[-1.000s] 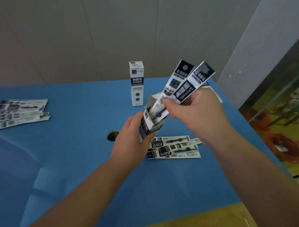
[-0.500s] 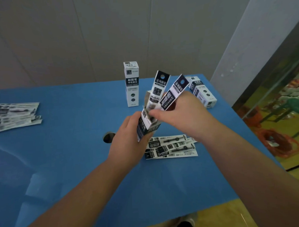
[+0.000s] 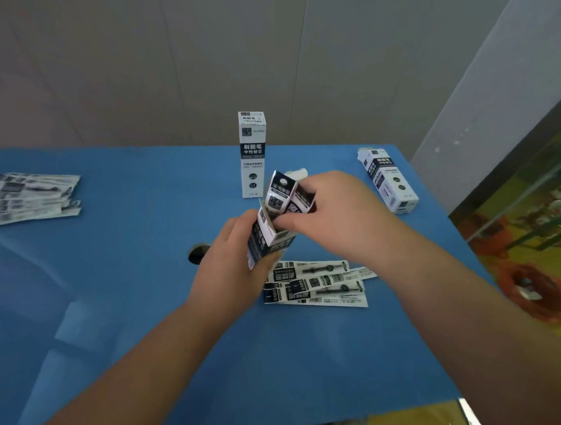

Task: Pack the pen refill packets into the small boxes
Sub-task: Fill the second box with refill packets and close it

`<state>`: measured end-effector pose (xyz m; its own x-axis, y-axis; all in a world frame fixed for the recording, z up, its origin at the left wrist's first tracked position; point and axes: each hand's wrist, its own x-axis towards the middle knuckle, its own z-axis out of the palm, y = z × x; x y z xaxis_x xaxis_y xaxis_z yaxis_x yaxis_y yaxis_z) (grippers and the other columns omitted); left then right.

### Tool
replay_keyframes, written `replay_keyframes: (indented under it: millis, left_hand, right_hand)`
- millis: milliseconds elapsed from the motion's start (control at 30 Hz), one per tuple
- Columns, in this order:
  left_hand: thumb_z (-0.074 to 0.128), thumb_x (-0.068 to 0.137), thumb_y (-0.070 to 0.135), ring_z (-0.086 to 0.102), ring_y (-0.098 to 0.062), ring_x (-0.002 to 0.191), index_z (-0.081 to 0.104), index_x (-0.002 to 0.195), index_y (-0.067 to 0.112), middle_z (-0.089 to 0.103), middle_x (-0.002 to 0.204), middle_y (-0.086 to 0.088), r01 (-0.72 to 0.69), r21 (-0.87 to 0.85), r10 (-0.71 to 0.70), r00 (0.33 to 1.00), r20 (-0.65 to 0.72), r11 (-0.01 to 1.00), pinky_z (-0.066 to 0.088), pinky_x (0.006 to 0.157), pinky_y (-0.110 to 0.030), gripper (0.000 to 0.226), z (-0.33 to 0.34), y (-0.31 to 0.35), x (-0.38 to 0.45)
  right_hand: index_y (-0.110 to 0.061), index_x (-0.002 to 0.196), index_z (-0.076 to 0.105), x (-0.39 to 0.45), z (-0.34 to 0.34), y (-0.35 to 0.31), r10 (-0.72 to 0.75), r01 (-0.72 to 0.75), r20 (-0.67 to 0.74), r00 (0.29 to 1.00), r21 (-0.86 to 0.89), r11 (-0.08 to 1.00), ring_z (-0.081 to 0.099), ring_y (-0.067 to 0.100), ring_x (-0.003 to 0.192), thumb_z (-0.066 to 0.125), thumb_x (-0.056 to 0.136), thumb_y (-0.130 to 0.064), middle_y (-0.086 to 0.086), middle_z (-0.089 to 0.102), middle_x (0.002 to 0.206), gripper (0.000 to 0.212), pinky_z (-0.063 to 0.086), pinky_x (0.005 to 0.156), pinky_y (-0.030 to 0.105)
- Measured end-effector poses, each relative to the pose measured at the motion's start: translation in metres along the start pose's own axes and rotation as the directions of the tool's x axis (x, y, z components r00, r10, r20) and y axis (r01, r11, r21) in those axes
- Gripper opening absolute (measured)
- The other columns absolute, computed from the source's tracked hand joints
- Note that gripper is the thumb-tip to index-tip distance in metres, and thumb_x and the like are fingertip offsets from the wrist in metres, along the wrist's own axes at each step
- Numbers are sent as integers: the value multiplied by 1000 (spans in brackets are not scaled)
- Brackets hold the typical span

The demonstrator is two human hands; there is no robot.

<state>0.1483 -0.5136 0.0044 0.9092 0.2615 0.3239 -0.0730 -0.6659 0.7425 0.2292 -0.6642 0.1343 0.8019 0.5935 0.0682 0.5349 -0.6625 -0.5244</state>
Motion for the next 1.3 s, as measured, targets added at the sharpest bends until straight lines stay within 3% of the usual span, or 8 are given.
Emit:
replay_keyframes:
  millis: [100,333,500,667,767,933,1100,1300]
  left_hand:
    - [70,85,39,55,1,107,42,135,43,53,120,21,11,30,-11,1000,-9,999,42,84,-14,58,2,1,-1]
    - [75,86,34,52,0,104,44,136,36,53,120,18,18,110,-16,1000,-26,994,43,79,-18,59,10,11,-1]
    - [72,86,36,54,-1,106,43,136,38,52,119,20,53,94,-49,998,-43,994,43,79,-15,58,11,13,-3]
    - [72,84,38,54,-1,105,46,131,40,51,117,23,67,97,-62,996,-59,993,40,79,-10,53,14,16,-3]
    - [68,82,44,55,2,106,44,130,44,53,118,24,87,64,-83,995,-60,994,44,81,-14,54,12,14,-1]
    - [68,76,50,59,1,112,43,121,64,56,119,28,155,-52,-159,984,-77,987,51,96,-34,54,6,8,2]
    - [63,69,62,57,5,114,42,118,68,54,119,34,187,-76,-195,975,-108,979,48,94,-27,54,-1,5,4]
    - [60,69,62,52,12,113,39,116,72,50,117,40,204,-52,-209,968,-139,978,45,90,-22,53,-5,1,1]
  right_hand:
    - [-30,84,69,2,-16,-3,-124,123,-7,992,-84,989,55,-2,63,75,83,-39,-14,62,69,10,30,50,19]
    - [-23,58,46,11,0,-2,-132,165,119,984,-342,925,50,17,61,64,88,-23,-5,49,61,35,26,47,27]
    - [-24,69,68,13,-19,2,-168,183,75,983,-283,942,58,14,63,71,82,-37,-6,61,65,18,43,50,30]
    - [-19,77,67,27,-5,-2,-131,236,262,956,-423,875,59,23,70,61,87,-19,-2,58,69,12,36,52,26]
    - [-24,81,75,33,-11,10,-150,210,248,957,-241,947,65,13,70,68,84,-36,-4,68,72,14,48,56,29]
    - [-37,95,70,29,-4,57,-108,143,-171,979,211,967,58,-7,62,68,86,-55,-23,69,85,21,41,60,20]
    - [-32,134,59,17,32,113,27,114,433,901,-297,948,60,10,104,75,85,-46,-12,62,127,53,49,90,31]
    - [-21,119,63,1,70,133,-23,204,480,877,-328,922,52,18,108,78,82,-47,-4,53,108,48,50,86,39]
